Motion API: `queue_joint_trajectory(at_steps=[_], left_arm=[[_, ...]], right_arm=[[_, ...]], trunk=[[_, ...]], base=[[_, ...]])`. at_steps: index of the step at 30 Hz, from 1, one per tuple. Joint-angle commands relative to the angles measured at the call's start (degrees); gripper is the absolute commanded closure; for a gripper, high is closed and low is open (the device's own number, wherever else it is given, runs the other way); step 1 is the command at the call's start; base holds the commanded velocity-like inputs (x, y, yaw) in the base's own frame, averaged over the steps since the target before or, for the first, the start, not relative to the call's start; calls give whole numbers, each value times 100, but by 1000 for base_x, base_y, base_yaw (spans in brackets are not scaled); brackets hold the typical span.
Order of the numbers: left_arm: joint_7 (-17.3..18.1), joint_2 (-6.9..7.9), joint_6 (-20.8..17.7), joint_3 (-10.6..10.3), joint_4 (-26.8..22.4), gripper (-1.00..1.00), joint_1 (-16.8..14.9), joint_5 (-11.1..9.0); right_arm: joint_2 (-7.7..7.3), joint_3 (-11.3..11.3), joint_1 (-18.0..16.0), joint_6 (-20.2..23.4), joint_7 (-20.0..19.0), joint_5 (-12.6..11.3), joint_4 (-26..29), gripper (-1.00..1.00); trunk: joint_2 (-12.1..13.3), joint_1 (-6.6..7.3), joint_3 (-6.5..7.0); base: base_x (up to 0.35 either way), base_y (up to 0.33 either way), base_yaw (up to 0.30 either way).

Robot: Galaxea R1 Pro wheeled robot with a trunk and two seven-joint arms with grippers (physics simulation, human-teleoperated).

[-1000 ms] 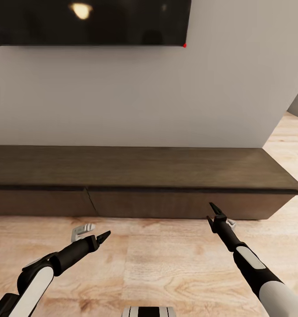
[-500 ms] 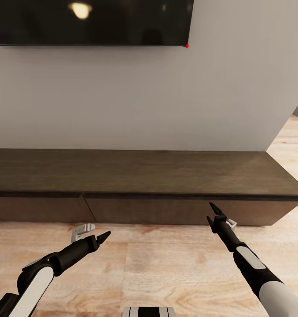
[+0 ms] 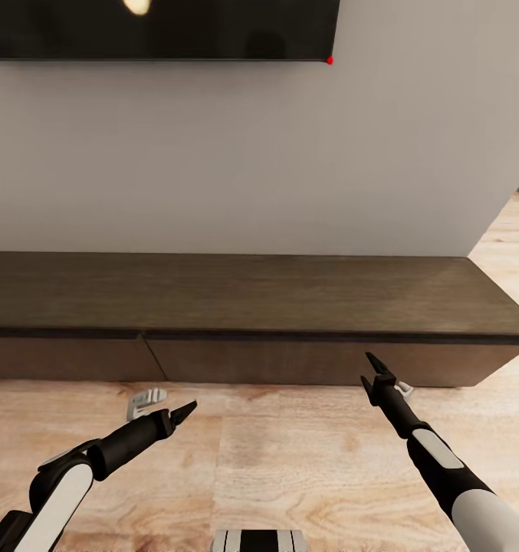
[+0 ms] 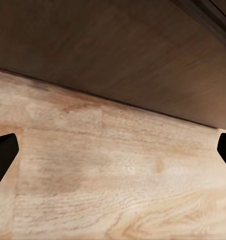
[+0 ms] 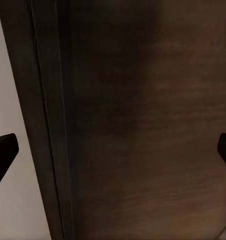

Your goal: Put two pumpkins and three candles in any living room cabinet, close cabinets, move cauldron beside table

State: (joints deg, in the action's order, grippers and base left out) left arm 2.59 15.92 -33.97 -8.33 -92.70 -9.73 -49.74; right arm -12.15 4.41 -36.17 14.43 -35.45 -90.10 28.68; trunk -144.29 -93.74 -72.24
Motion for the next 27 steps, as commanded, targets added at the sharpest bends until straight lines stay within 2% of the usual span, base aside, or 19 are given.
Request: queue_joint_trajectory(at_steps=[1, 11, 27], left_arm=[[8, 4, -20, -1, -2, -100, -3, -10], [17, 67, -22, -1, 3, -100, -3, -10], [22, 95, -22, -11, 7, -100, -3, -10]], right_arm=[[-7, 34, -4, 16, -17, -60, -5, -100], [-7, 34, -4, 16, -19, -60, -4, -100], [-7, 34, -4, 7, -6, -60, -10, -100]], trunk=[[-2, 1, -4], [-2, 1, -4], [-2, 1, -4]], base=[[0, 0, 0], [7, 0, 0], [101, 0, 0]])
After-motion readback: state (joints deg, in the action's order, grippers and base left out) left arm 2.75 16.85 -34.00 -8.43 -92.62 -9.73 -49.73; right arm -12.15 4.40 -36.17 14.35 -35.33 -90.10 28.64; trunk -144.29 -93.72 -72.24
